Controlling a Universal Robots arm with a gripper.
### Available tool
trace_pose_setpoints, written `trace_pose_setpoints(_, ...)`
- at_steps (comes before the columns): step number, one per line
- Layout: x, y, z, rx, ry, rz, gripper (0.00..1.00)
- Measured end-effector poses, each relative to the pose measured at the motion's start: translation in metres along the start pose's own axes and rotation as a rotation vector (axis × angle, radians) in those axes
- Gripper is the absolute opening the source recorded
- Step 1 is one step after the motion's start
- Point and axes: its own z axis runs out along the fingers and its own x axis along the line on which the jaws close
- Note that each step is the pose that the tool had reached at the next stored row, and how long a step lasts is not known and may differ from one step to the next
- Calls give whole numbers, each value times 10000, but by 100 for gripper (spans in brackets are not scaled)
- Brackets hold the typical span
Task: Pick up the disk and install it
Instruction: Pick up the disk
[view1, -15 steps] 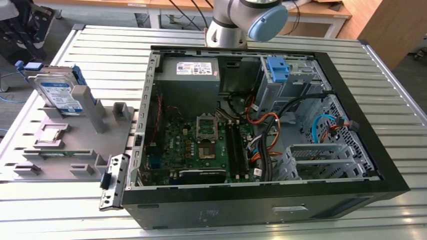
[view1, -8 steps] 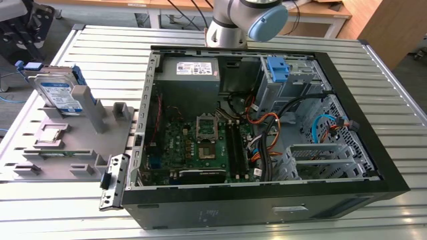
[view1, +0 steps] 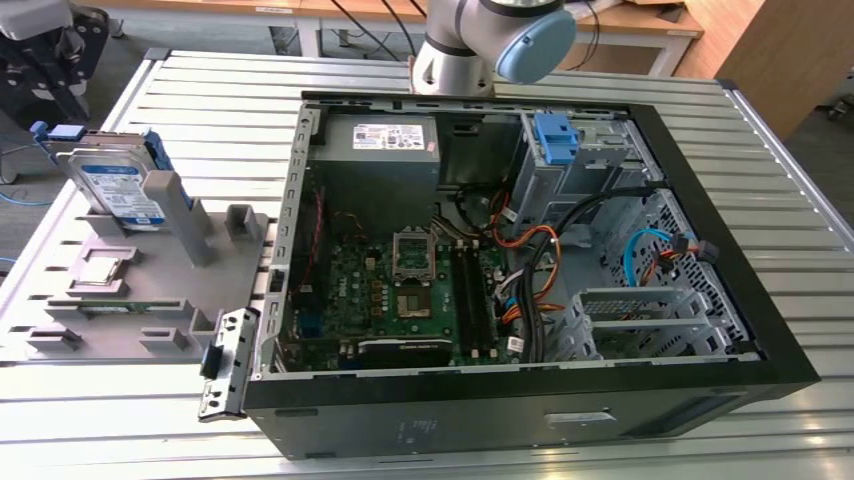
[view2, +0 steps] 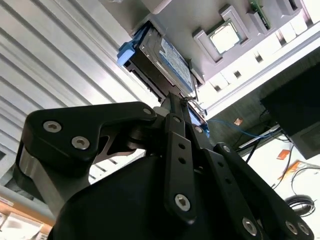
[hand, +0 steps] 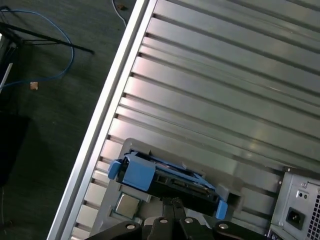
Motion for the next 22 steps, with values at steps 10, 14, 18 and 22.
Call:
trace_pose_setpoints(10, 0, 0, 8, -41, 113, -1815, 11)
trace_pose_setpoints(14, 0, -1, 11, -58, 159, -2545, 11)
trace_pose_setpoints(18, 0, -1, 15, -75, 204, -3279, 11)
trace_pose_setpoints(22, 0, -1, 18, -91, 248, -3996, 11)
